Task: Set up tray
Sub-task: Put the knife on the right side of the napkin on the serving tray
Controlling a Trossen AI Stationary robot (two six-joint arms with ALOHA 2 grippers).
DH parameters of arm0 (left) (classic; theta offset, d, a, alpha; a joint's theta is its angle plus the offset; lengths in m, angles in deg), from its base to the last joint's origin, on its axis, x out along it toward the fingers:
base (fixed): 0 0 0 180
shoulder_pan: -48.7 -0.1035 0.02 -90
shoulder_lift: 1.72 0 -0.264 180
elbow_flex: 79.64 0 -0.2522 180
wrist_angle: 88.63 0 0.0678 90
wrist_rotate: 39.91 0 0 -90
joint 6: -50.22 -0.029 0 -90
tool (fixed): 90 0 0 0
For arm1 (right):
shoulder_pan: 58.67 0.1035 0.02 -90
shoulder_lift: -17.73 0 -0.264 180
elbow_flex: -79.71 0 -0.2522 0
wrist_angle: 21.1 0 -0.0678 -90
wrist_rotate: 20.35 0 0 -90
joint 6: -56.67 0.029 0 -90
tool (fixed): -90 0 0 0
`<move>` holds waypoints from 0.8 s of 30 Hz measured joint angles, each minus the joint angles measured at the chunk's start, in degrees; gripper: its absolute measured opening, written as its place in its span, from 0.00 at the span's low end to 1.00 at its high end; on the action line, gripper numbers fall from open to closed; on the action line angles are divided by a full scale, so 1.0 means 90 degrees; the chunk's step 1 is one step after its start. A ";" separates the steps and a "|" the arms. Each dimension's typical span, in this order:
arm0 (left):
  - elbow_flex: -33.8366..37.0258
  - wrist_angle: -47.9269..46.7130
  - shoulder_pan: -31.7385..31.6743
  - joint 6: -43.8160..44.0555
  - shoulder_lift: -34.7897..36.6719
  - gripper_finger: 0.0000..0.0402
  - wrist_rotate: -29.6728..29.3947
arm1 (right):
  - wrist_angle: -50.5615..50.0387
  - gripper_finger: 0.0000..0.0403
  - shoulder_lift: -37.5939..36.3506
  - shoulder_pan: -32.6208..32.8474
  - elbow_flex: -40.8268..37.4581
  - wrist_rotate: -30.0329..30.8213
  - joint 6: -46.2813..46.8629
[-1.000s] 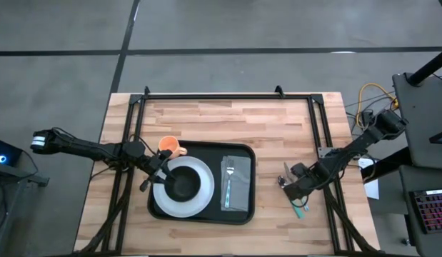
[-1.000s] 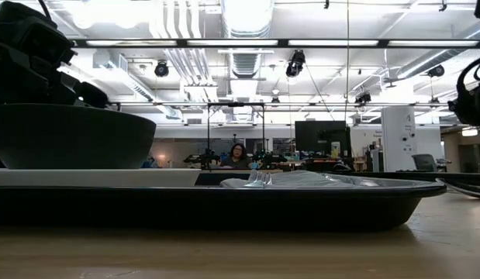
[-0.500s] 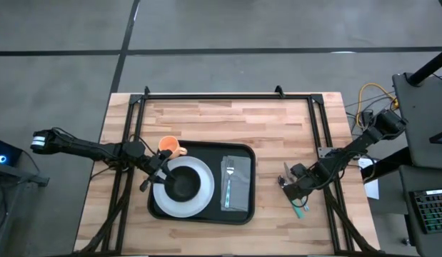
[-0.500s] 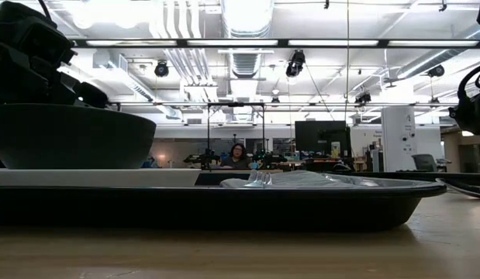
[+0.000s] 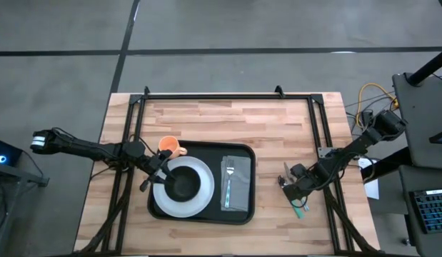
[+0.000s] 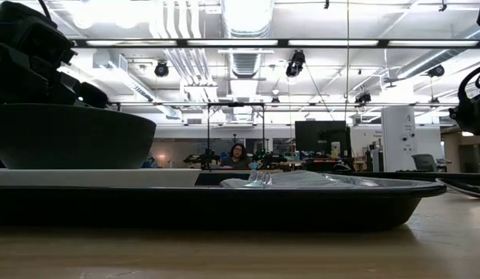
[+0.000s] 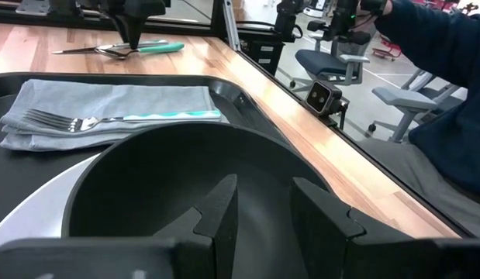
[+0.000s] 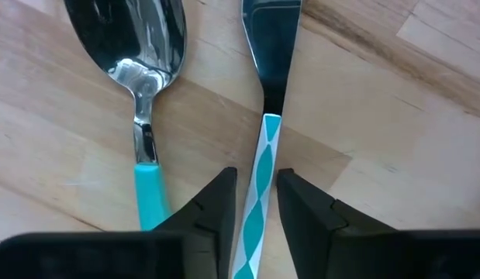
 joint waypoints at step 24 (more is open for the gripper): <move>-0.0004 0.0000 0.0000 0.0000 0.0000 0.25 -0.0001 | 0.0001 0.04 -0.0005 -0.0002 -0.0010 -0.0087 0.0012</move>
